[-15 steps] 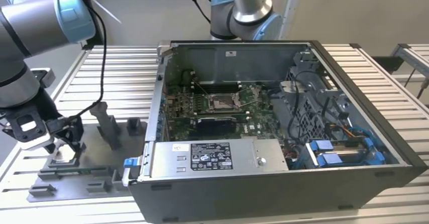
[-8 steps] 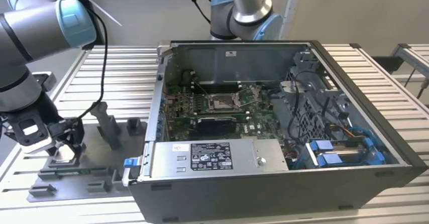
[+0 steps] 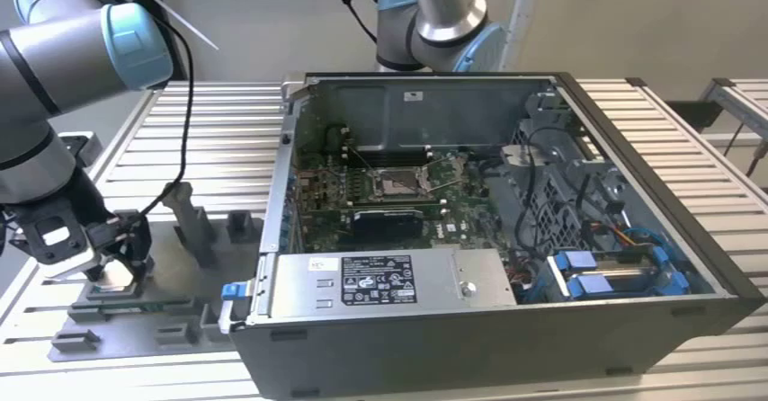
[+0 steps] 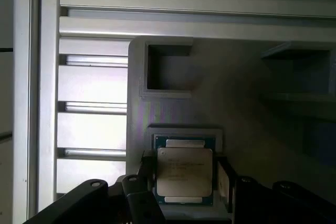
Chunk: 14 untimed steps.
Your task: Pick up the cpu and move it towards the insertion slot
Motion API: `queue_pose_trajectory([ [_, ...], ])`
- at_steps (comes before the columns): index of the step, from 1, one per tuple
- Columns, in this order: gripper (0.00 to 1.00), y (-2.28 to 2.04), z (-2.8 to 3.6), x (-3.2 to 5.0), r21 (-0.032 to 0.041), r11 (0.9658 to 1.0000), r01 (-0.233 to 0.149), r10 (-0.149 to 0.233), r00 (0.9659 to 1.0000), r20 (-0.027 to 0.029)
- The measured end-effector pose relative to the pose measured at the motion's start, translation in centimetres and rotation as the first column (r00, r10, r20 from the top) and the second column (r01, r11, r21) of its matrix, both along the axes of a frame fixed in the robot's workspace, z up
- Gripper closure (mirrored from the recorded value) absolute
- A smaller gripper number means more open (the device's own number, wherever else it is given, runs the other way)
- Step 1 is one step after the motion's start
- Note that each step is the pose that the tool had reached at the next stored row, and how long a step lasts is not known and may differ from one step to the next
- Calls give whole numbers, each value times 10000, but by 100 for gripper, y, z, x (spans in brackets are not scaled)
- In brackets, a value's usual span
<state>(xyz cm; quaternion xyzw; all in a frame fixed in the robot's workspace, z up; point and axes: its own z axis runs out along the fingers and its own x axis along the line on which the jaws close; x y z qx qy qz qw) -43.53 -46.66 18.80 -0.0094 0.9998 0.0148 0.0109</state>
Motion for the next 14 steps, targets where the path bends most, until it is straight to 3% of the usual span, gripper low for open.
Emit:
queue_pose_trajectory([
  [13,0,-6,-7,0,0,10000,-3,3,10000,0],
  [14,100,-6,-7,0,-1,10000,-3,3,10000,-1],
])
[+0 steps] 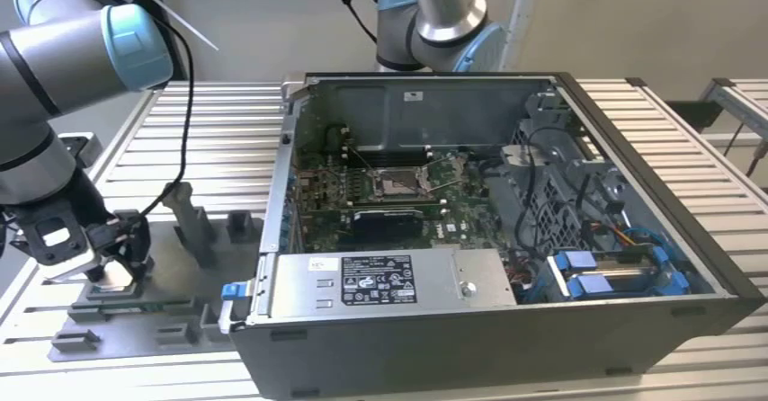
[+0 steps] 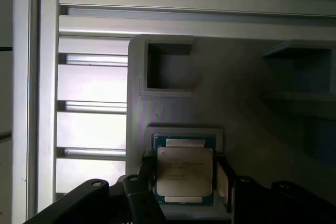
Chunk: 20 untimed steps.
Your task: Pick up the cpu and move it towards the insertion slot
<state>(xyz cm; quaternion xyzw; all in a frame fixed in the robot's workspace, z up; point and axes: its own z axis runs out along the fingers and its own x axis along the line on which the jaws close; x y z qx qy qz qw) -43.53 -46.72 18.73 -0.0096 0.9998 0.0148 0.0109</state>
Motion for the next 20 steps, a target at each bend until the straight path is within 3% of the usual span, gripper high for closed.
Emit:
queue_pose_trajectory([
  [10,100,0,18,0,5,10000,-1,1,10000,2],
  [20,100,0,295,0,1,10000,0,0,10000,-33],
])
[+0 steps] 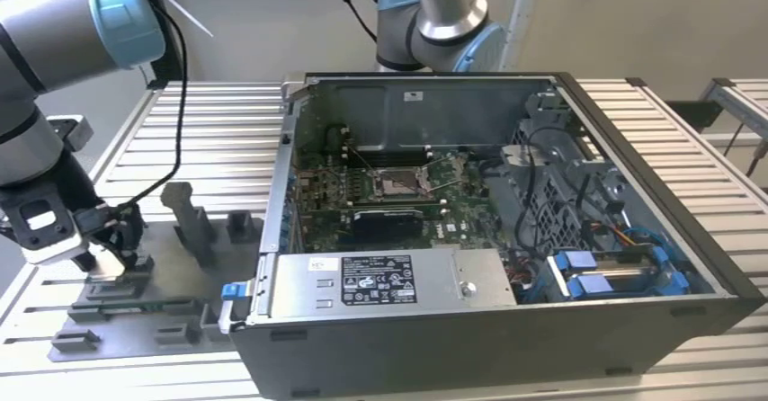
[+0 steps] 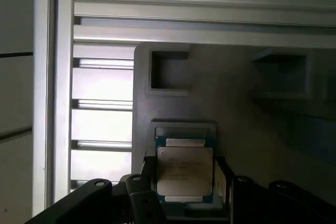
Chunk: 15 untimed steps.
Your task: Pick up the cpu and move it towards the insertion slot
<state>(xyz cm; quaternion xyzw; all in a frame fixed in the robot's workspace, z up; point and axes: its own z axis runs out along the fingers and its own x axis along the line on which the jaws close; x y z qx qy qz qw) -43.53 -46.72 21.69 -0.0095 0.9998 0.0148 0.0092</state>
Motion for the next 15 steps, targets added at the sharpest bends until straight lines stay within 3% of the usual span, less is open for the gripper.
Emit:
queue_pose_trajectory([
  [15,100,0,436,0,0,10000,-1,1,10000,-87],
])
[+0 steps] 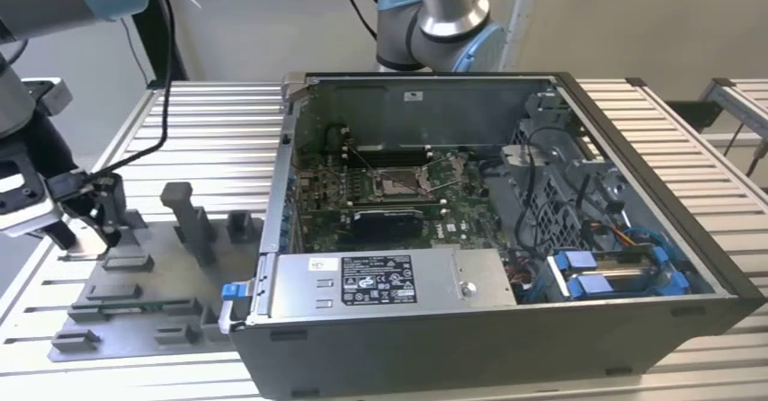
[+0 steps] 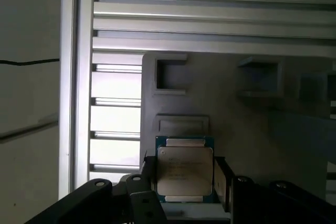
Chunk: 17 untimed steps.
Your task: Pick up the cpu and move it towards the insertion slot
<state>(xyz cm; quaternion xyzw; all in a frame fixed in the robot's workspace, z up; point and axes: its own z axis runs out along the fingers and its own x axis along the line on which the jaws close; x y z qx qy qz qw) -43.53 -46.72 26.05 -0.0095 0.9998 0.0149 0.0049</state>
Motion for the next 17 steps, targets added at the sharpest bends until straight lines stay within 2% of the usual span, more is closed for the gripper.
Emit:
queue_pose_trajectory([
  [17,100,0,485,0,1,10000,0,0,9999,-166],
])
